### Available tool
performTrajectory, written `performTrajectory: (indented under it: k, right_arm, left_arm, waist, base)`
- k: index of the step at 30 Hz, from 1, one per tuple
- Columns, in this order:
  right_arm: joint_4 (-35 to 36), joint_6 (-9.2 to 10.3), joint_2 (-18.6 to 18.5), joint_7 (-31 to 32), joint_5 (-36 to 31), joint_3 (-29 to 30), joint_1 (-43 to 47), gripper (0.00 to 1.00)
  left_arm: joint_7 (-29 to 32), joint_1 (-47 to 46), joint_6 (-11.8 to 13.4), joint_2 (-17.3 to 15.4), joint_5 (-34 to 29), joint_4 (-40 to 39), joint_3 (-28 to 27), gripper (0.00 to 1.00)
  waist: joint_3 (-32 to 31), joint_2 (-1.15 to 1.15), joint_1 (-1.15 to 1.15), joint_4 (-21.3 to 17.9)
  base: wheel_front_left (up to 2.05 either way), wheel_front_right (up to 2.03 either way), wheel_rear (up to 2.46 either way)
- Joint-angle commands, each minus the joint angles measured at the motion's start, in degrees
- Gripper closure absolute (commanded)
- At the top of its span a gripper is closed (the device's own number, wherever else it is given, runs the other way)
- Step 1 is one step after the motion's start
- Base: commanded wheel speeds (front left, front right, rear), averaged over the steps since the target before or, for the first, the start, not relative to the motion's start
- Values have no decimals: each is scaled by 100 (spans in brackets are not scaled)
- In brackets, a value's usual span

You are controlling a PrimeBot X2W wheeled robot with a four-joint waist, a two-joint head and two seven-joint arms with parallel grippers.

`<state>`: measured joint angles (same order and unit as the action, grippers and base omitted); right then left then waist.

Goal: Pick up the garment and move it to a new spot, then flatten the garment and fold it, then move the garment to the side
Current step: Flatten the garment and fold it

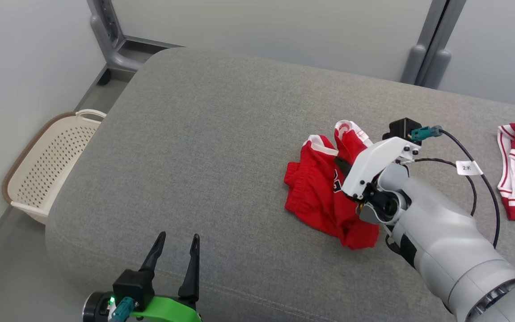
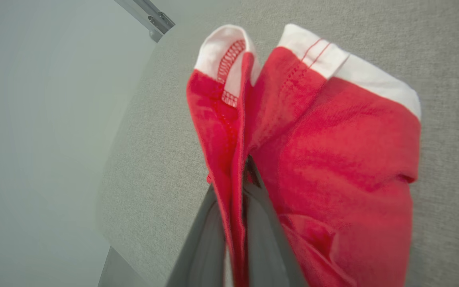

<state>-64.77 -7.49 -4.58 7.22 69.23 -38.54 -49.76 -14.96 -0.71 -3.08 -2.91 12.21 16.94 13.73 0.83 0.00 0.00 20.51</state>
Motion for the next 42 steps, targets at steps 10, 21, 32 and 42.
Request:
performTrajectory:
  k: [10, 21, 32, 42]
  right_arm:
    - [-543, 1, 121, -545, 42, -8, -184, 100]
    - [167, 1, 14, -899, 55, -242, -22, 0]
    - [1602, 1, -909, -1875, 4, -635, 580, 0]
    - [1912, 1, -1544, -2202, -199, -771, 1099, 0]
  left_arm:
    - [-21, -183, 69, -4, 134, 51, 180, 0]
    - [-21, -162, 75, -4, 64, 70, 44, 0]
    - [-21, -15, 3, -3, -117, -19, -155, 0]
    - [-21, 108, -14, -10, -248, -149, -318, 0]
  waist:
    - [105, 0, 0, 257]
    - [85, 0, 0, 82]
    - [-21, 0, 0, -208]
    - [-36, 0, 0, -422]
  base:
    - [0, 0, 0]
    - [0, 0, 0]
    - [0, 0, 0]
    - [0, 0, 0]
